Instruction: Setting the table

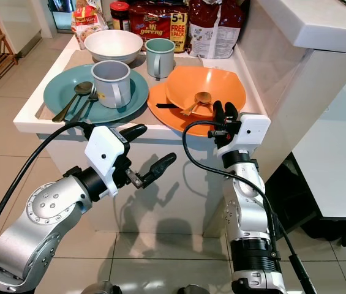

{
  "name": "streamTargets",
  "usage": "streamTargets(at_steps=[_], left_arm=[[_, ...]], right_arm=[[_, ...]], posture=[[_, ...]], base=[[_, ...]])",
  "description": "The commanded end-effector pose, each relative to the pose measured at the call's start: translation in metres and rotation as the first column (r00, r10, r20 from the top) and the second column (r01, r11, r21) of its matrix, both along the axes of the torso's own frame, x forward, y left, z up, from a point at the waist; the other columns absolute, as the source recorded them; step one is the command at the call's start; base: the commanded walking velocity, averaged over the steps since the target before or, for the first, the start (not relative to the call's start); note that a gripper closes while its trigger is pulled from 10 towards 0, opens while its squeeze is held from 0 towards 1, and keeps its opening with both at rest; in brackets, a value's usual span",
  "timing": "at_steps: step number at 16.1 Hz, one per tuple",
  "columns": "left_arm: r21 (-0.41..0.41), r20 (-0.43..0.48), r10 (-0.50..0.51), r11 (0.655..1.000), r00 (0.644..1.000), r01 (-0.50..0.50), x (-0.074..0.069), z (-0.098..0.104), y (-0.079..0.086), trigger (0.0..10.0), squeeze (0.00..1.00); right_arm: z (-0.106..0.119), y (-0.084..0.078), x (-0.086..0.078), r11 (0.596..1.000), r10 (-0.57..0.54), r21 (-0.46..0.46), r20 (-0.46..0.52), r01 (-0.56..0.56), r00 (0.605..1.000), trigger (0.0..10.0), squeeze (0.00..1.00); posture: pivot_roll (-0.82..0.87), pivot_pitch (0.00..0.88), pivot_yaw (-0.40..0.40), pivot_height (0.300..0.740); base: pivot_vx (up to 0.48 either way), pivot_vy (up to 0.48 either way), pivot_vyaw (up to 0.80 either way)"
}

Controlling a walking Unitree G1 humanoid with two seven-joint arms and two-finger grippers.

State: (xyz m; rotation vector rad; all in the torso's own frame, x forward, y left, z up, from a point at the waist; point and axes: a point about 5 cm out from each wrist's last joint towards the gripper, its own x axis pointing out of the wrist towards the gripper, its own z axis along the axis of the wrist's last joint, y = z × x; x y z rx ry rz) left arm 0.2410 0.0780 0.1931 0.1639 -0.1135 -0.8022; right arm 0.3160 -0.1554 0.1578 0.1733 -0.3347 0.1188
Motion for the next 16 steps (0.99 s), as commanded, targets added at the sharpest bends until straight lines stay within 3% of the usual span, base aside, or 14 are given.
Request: streamTargets(at_steps=[1,3,8,12,16], left_arm=[[0.001,0.007,-0.011,1.000,1.000,0.011,-0.001,0.001,0.000,10.0,0.00],[-0.001,0.010,-0.012,1.000,1.000,0.012,-0.002,0.002,0.000,10.0,0.00],[-0.008,0.026,0.009,1.000,1.000,-0.009,0.000,0.004,-0.001,10.0,0.00],[-0.015,0.050,0.076,0.997,0.996,-0.076,0.004,0.008,0.004,10.0,0.00],[-0.014,0.046,0.075,0.997,0.996,-0.074,0.004,0.007,0.002,10.0,0.00]], right_arm=[[0.023,0.000,-0.002,1.000,-0.009,-0.006,0.095,0.009,0.995,0.0,0.00],[0.043,0.001,-0.007,1.000,-0.013,-0.024,0.177,0.018,0.984,0.0,0.00],[0.065,0.004,-0.018,0.997,0.000,-0.079,0.273,0.022,0.962,0.0,0.00],[0.058,0.005,-0.029,0.990,0.020,-0.139,0.262,0.017,0.965,0.0,0.00],[0.042,-0.003,-0.023,0.989,-0.047,-0.126,0.192,0.072,0.980,0.0,0.00]], posture=[[0.08,0.064,-0.037,0.740],[0.07,0.063,-0.033,0.740],[0.07,0.058,-0.028,0.740],[0.07,0.052,-0.028,0.740],[0.07,0.044,-0.023,0.740]], base=[[0.000,0.000,0.00],[0.000,0.000,0.00],[0.000,0.000,0.00],[0.000,0.000,0.00],[0.000,0.000,0.00]])
